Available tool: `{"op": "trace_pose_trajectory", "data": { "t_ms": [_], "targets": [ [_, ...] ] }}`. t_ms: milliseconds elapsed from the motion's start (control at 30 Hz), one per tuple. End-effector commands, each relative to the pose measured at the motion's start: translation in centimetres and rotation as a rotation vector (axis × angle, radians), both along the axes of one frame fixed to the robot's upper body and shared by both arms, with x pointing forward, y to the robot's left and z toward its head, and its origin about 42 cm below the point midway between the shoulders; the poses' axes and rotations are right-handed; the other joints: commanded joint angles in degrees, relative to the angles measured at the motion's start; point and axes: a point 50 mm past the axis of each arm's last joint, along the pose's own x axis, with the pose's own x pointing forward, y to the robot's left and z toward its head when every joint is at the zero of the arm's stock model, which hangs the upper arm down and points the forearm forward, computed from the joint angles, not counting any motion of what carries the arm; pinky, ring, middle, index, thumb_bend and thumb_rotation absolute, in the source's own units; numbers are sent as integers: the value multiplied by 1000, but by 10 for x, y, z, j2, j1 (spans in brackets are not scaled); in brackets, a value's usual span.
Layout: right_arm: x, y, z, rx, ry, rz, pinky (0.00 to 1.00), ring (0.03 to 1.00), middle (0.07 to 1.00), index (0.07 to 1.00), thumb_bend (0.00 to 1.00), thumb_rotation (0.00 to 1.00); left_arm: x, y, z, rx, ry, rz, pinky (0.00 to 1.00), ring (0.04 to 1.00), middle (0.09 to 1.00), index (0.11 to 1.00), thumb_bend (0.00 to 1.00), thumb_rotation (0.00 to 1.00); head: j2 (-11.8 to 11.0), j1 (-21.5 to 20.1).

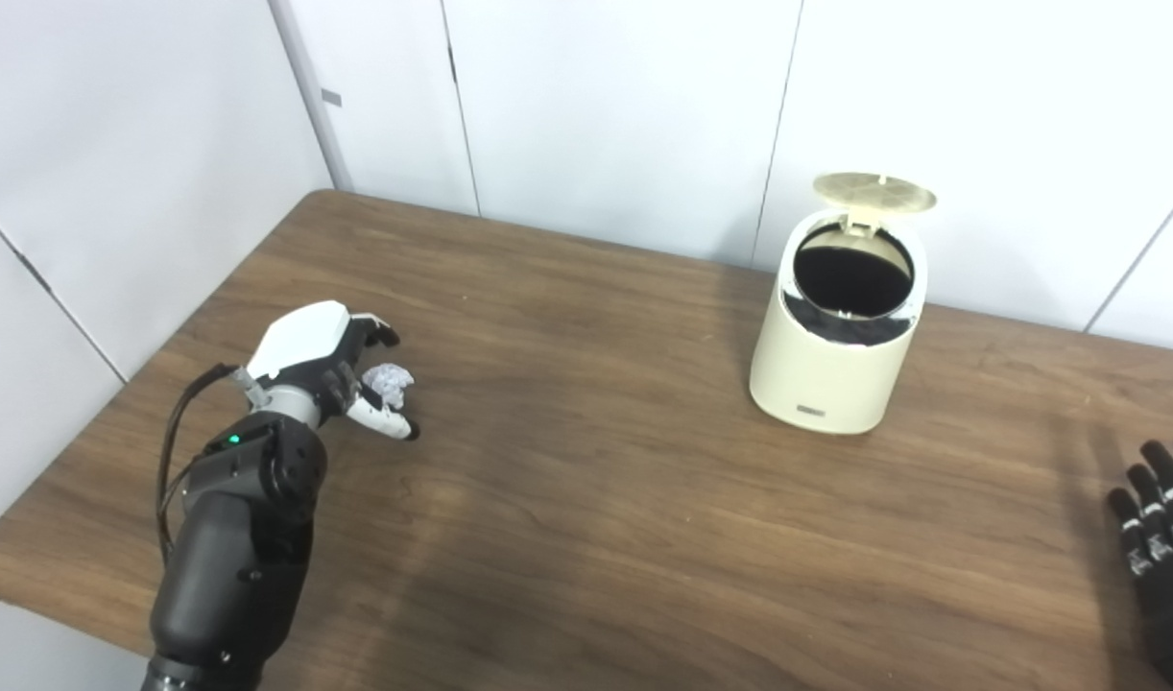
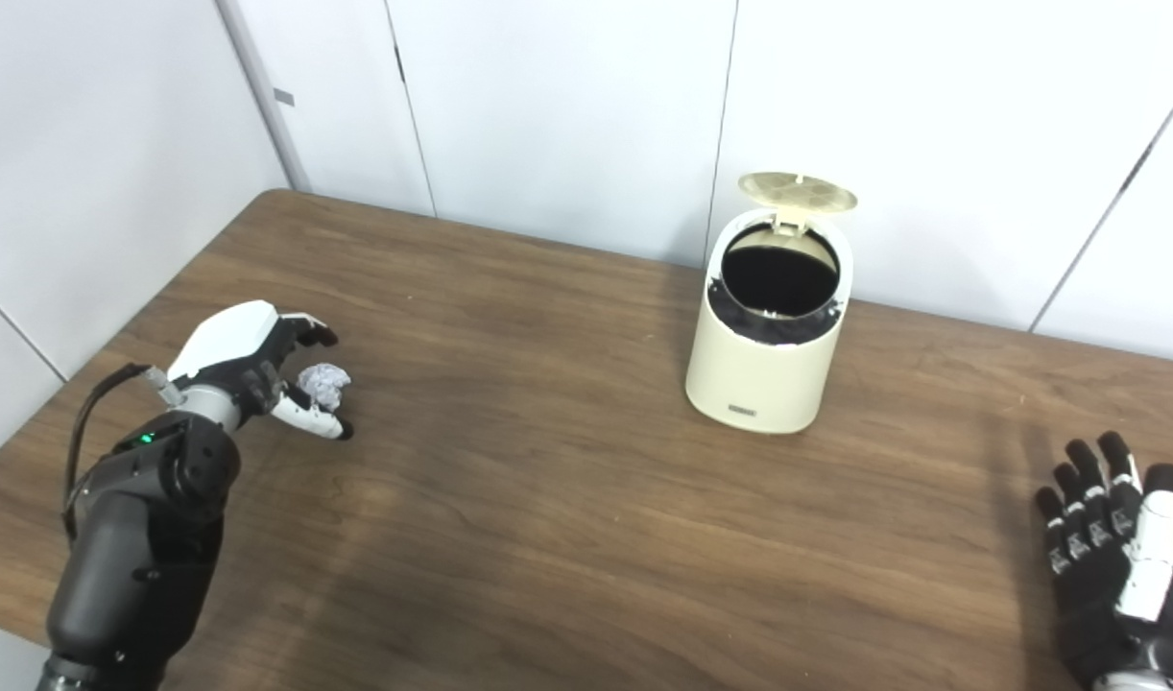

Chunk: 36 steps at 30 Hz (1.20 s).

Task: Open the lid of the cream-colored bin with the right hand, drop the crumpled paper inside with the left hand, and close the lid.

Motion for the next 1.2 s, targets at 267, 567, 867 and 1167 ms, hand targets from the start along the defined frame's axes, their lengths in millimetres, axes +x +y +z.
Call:
{"op": "trace_pose_trajectory", "data": {
  "t_ms": [267, 567, 867, 1167],
  "targets": [
    [5, 2, 20, -36, -71, 21, 996, 991, 967, 1000, 559, 999, 7, 10, 10, 26, -37, -6, 684, 795, 808, 778, 909, 76, 4, 2],
    [6, 1, 18, -31, -68, 20, 997, 993, 965, 999, 569, 998, 5, 8, 10, 3, -16, 1, 699, 826, 833, 772, 881, 55, 4, 2],
    [6, 1, 17, -34, -69, 22, 1000, 996, 960, 997, 576, 1000, 5, 9, 8, 12, 0, 9, 719, 825, 838, 773, 864, 31, 6, 0],
    [4, 2, 17, -37, -69, 19, 980, 985, 953, 992, 572, 1000, 6, 11, 3, -21, -12, 37, 588, 626, 663, 705, 827, 1, 8, -1]
  ]
}}
